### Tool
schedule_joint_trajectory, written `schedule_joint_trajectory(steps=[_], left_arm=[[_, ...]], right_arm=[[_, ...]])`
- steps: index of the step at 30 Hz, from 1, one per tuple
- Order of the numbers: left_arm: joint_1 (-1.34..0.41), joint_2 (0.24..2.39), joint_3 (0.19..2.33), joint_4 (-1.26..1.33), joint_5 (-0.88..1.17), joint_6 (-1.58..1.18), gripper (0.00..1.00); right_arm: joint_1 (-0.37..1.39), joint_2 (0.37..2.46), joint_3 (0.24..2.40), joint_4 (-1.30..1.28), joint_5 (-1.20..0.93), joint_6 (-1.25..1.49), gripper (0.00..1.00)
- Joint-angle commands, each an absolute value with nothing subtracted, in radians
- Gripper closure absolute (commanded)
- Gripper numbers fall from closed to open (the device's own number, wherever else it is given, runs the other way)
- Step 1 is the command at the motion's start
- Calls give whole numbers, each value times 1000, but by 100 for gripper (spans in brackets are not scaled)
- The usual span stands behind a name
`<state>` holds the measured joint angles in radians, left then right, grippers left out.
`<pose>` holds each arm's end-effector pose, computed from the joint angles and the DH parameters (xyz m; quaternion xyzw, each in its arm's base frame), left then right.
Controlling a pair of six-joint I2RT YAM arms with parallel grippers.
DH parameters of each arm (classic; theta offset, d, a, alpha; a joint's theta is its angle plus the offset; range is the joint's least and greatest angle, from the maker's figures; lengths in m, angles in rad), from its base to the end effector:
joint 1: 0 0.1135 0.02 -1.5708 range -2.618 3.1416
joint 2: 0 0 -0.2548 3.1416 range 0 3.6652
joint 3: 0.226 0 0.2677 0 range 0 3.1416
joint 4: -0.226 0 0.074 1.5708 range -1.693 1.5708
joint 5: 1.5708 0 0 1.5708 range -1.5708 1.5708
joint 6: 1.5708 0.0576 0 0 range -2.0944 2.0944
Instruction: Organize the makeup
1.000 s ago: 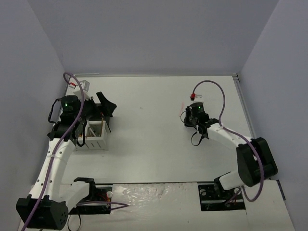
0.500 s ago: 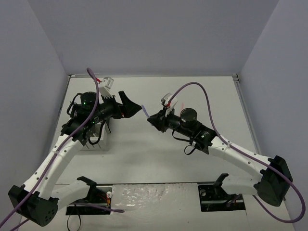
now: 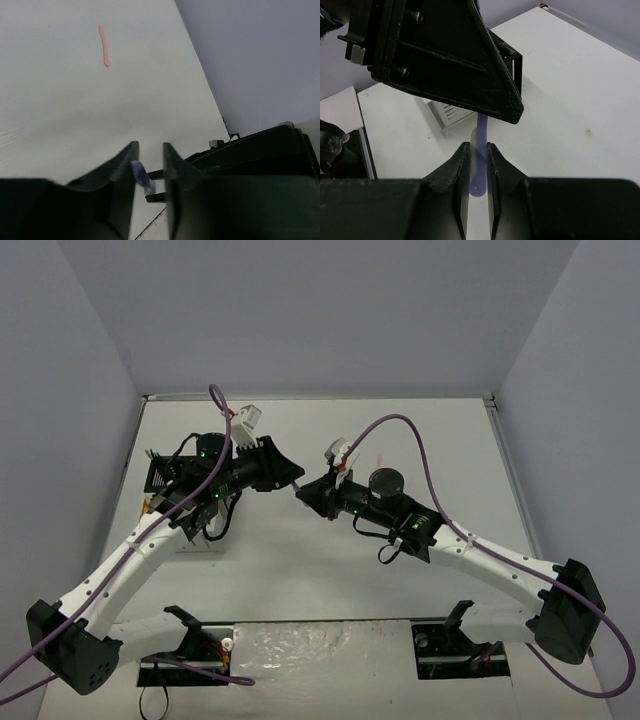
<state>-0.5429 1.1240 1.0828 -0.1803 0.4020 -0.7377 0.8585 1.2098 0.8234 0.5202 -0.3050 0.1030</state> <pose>0.2426 -0.1727 0.3646 0.0497 0.7737 -0.4907 0.3977 0.1974 0.2551 0.3263 -0.3463 0.5626 0.4327 0.6135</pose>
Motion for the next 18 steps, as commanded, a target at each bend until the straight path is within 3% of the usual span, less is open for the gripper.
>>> schedule_joint_trajectory(steps=[1, 3, 6, 8, 9, 10, 12, 14, 18], left_arm=[[-558, 1115, 1141, -97, 380, -740, 88], [-562, 1114, 1139, -93, 371, -738, 98], [-565, 1114, 1137, -84, 364, -730, 100], [-566, 1114, 1134, -81, 356, -720, 100], [-566, 1114, 1134, -82, 348, -713, 100], [-566, 1114, 1134, -86, 340, -705, 100], [-566, 1114, 1146, -113, 301, -668, 100], [-565, 1111, 1172, -164, 222, -606, 100], [-548, 1128, 1239, -293, 10, -456, 100]], right_arm=[[863, 1210, 868, 633, -326, 105, 100], [863, 1212, 867, 634, -324, 106, 100], [864, 1215, 867, 635, -315, 107, 98], [863, 1219, 870, 633, -302, 110, 88], [862, 1222, 873, 630, -298, 110, 80], [862, 1224, 877, 626, -291, 109, 59], [862, 1226, 887, 608, -260, 108, 26], [861, 1226, 907, 560, -216, 109, 2], [850, 1227, 948, 421, -95, 90, 0]])
